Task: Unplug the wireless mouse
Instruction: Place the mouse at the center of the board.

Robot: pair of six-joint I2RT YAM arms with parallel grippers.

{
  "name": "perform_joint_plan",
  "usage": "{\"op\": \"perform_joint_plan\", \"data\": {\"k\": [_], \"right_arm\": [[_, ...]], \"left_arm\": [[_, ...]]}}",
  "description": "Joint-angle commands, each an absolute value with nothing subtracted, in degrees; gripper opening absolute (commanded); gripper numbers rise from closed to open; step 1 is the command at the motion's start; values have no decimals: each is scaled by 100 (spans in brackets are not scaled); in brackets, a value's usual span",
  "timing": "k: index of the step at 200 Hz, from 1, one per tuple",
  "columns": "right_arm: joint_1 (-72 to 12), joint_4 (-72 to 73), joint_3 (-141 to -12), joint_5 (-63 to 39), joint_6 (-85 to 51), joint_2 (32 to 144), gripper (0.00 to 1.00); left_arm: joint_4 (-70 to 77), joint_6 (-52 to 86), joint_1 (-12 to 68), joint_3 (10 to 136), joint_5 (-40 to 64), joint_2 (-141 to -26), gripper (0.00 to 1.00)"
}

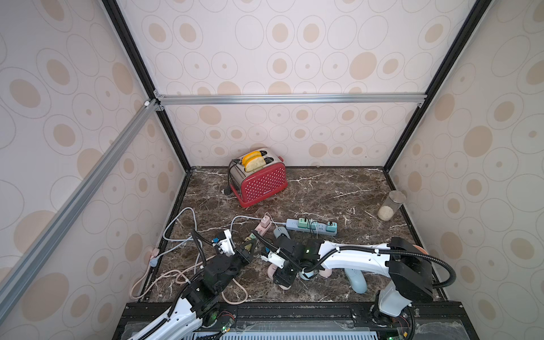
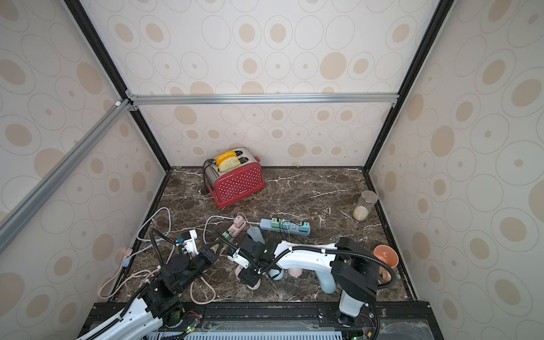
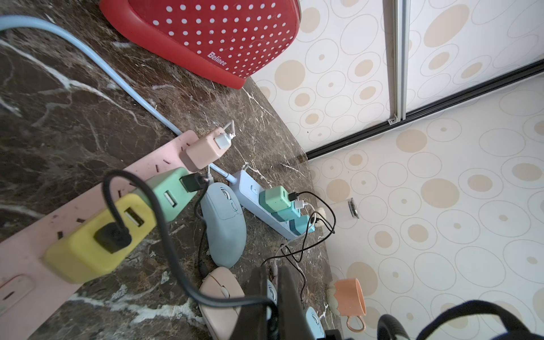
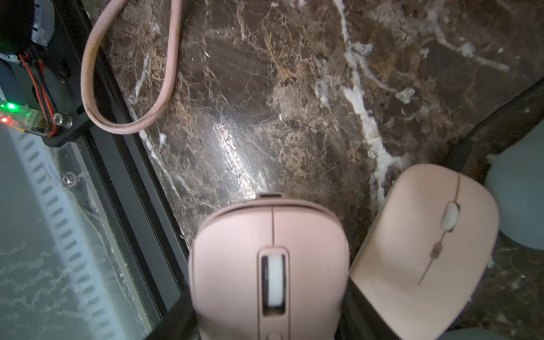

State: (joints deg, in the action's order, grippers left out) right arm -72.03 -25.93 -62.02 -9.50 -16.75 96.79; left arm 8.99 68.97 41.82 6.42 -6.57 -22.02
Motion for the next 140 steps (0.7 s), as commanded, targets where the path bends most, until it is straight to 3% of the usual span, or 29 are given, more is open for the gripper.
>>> {"op": "perform_joint_plan", "data": {"k": [1,14,54,92,111,140], "right_arm": [[-7207,-2817,-6427,-916,-1814,10065,35],[-7207,-2902,-6542,-835,-1879,10290,38],[-7201,-3037,-6670,-526,-2030,10536,56],[-7197,-2784,-6482,-348,-2061,10262,75],[-7189,-2621,-6399,-267,-2057,10082,78],[-7118,-2452,-6240,-94,-2137,9729,79]], "left_arm": [[394,6807,4161,1021,-1016,-1839,0],[14,6835,4160,1045,-1119,-1570,0],[-841,7050,4158,988,-1157,-913,37],[-1592,7040,4159,1195,-905,-718,64],[-1854,6853,4157,1447,-696,-892,75],[-2497,6345,4162,2102,-537,-1306,82]]}}
